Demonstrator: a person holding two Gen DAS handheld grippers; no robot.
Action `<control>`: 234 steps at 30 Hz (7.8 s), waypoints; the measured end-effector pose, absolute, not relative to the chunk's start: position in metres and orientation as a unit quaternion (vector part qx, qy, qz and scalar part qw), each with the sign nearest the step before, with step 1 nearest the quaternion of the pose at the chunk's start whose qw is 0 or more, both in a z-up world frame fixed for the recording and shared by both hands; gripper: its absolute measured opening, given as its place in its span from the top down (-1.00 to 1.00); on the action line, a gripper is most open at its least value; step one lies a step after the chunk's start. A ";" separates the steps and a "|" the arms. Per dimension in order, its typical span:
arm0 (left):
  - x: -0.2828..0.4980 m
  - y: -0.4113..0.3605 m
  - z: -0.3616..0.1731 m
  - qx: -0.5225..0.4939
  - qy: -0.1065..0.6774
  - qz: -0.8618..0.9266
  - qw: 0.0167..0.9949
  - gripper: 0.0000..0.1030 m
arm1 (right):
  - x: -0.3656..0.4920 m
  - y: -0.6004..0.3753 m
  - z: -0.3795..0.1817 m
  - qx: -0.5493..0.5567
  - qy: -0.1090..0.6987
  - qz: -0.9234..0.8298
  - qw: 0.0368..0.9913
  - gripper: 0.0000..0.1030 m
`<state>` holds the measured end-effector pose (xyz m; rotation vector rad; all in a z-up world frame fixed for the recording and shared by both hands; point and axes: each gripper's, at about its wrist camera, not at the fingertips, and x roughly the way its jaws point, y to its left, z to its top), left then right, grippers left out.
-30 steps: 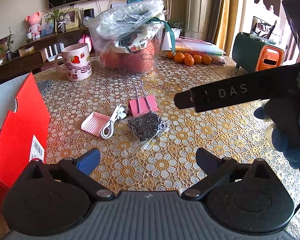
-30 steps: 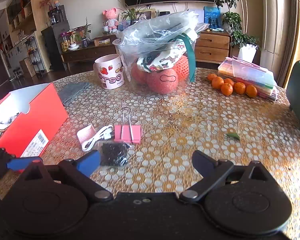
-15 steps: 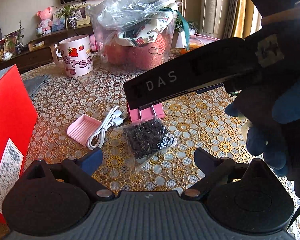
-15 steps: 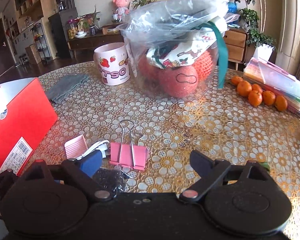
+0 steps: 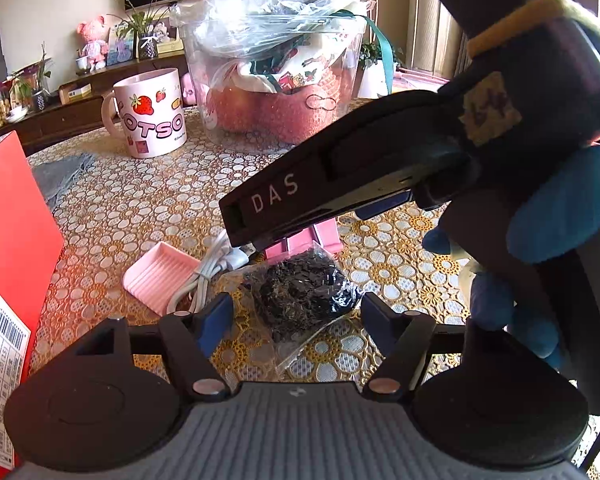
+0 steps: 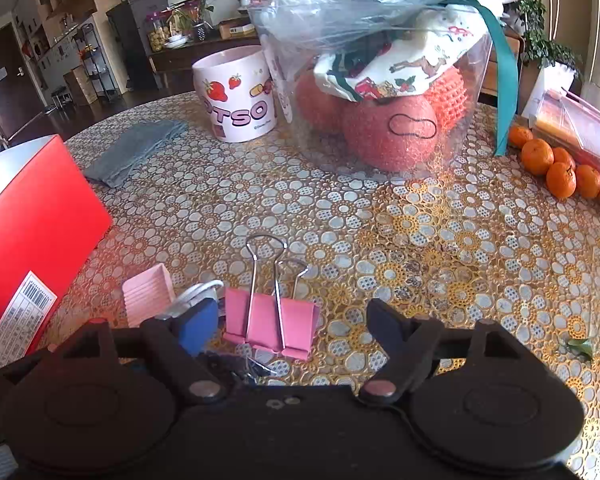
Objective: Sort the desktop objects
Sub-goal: 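Grasp the black bag with the left tool while the right tool grasps the pink binder clip, then carry the black bag and pink binder clip over the red shoebox, then lower both items into the shoebox and open both tools, then withdraw both tools from the shoebox toward the pink dustpan and white cable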
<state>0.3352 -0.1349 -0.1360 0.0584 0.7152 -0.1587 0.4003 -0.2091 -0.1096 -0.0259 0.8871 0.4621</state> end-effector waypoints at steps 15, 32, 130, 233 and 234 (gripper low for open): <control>0.330 -0.127 -0.131 0.024 0.349 -0.091 0.932 0.33 | 0.398 -0.203 -0.107 -0.008 0.433 0.227 0.872 -0.03; 0.269 -0.109 -0.103 0.016 0.338 -0.121 0.933 0.35 | 0.345 -0.209 -0.080 -0.012 0.433 0.216 0.875 -0.03; 0.336 0.198 -0.059 0.080 0.440 -0.025 0.894 0.34 | 0.263 0.063 -0.030 -0.088 0.395 0.284 0.869 -0.02; 0.248 -0.072 -0.067 0.042 0.352 -0.144 0.924 -0.99 | 0.286 -0.216 -0.035 0.025 0.383 0.185 0.905 -0.83; 0.252 -0.073 -0.070 0.042 0.353 -0.143 0.924 -0.99 | 0.292 -0.214 -0.038 0.023 0.385 0.187 0.903 -0.83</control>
